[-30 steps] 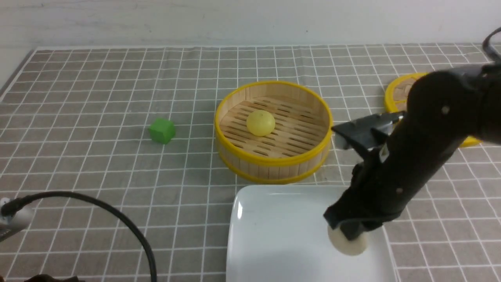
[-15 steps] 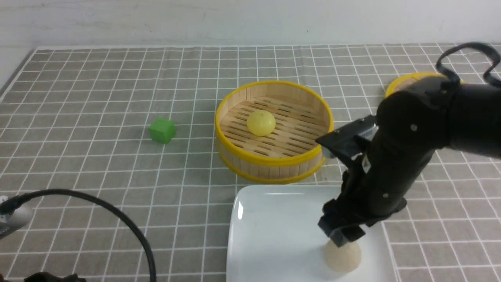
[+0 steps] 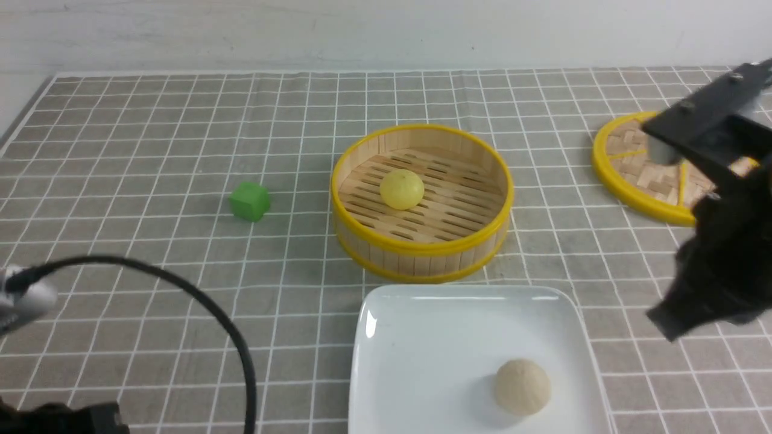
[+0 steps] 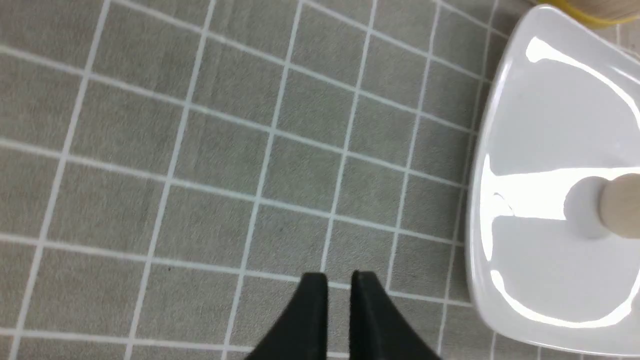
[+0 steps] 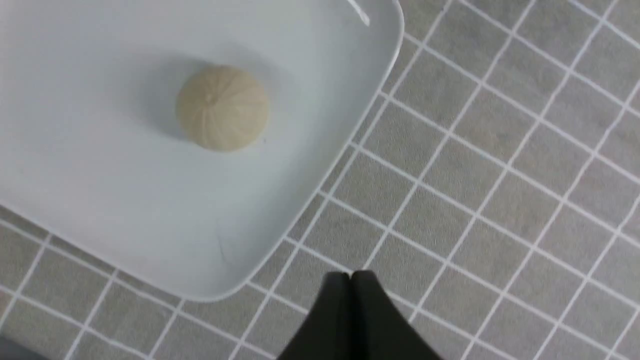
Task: Put the steamed buns into the plate on the grey tablecloth.
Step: 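Reach into the bamboo steamer and grasp a bun with the left gripper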
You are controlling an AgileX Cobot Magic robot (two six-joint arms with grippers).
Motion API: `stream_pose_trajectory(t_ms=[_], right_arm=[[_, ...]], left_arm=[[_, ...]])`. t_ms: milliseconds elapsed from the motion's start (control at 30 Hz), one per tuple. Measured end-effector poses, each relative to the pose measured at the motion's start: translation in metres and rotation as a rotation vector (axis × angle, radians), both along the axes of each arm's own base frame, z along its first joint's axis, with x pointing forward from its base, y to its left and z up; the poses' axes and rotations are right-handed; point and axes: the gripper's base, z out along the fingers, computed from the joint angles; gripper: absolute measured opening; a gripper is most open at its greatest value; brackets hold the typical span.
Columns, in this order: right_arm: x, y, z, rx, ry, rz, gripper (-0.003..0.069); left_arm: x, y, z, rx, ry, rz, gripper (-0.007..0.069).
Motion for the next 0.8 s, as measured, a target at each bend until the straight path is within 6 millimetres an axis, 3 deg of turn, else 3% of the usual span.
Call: stream_pose_trajectory(t_ms=[133,167,233,400,500,567,667,800], right_arm=[[-0.031,-0.024,-0.013,0.018,-0.048,-0.003,-0.0018],[-0.04,-0.031,-0.02,0.021,-0.06,-0.003,-0.0018],[-0.049,-0.038,-0.031,0.017,-0.066,0.0,-0.0018],[-0.068,-0.054,-0.053,0.034,-0.11,-0.015,-0.0018],[-0.072,-0.057,-0.056,0.069,-0.145,-0.032,-0.0016],[-0.072,-0.057,-0.056,0.074,-0.149,-0.034,-0.0016],[-0.072,-0.057,-0.055,0.081,-0.157,-0.036,-0.0012],[-0.072,-0.057,-0.055,0.084,-0.159,-0.037,-0.0009]], left_arm=[[0.024,-0.002,0.027,0.027,0.046,-0.077,0.0002],[0.038,-0.004,0.034,0.026,0.07,-0.097,0.0001],[0.055,-0.006,0.039,0.02,0.083,-0.122,0.0001],[0.119,-0.021,0.035,-0.027,0.179,-0.221,0.0001],[0.159,-0.051,0.035,-0.029,0.167,-0.305,0.0001],[0.172,-0.066,0.036,-0.031,0.145,-0.325,0.0001],[0.207,-0.112,0.042,-0.041,0.06,-0.358,0.001],[0.241,-0.149,0.035,-0.037,0.112,-0.35,0.0051]])
